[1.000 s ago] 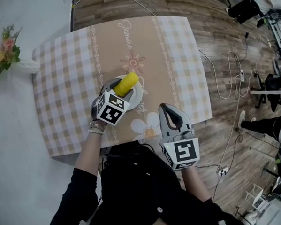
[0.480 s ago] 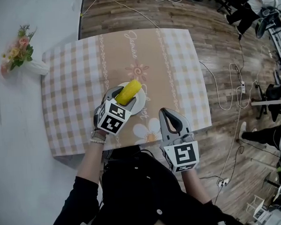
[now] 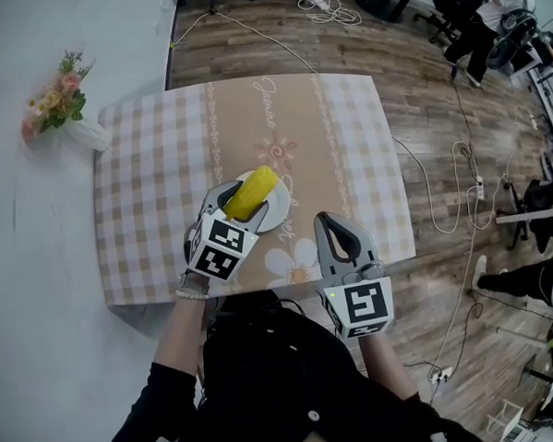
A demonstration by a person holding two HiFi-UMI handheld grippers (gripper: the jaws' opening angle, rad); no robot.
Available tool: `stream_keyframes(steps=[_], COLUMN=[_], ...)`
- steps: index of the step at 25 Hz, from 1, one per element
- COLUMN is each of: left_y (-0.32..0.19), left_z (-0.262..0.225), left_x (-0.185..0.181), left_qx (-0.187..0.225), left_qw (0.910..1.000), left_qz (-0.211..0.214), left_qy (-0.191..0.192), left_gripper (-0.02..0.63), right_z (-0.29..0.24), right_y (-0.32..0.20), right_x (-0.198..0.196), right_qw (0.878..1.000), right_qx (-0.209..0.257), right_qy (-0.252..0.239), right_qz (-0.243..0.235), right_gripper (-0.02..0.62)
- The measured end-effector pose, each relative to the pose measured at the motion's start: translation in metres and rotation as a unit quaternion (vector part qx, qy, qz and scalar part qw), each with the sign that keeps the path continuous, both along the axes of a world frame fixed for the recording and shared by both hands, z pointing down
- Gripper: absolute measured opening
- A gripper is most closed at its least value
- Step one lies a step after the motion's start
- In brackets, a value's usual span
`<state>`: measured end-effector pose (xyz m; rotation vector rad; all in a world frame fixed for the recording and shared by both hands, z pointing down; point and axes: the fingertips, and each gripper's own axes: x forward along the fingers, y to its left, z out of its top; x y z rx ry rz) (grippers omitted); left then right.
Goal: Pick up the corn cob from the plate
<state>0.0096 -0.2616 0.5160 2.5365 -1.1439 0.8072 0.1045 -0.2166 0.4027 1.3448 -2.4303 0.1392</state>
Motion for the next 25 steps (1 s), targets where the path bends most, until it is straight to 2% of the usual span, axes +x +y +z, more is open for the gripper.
stream_keyframes(steps=[8,15,25], left_y=[0.015,0.035,0.068], left_z=[-0.044,-0.091,-0.135], left_x=[-0.006,-0.012,-0.028], left_qx=[0.040,0.087,0.121], left_qw=[0.9988,0.9957,0.9904], left_qz=[-0.022,-0.030,-0.064], left_qy=[0.018,0.016,0.020], left_gripper=[0.255,0.255,0.255], right_z=[-0.020,-0.032,-0.055], right_y=[0.005,0.015,0.026], right_x=[-0.004,-0.007,-0.018], right_qw=[1.000,0.999,0.997], right_qx=[0.027,0.040,0.060], right_qy=[-0.007,-0.010,-0.007], right_qz=[-0.015,-0.028,-0.056], right_gripper=[0.040,0.040,0.040])
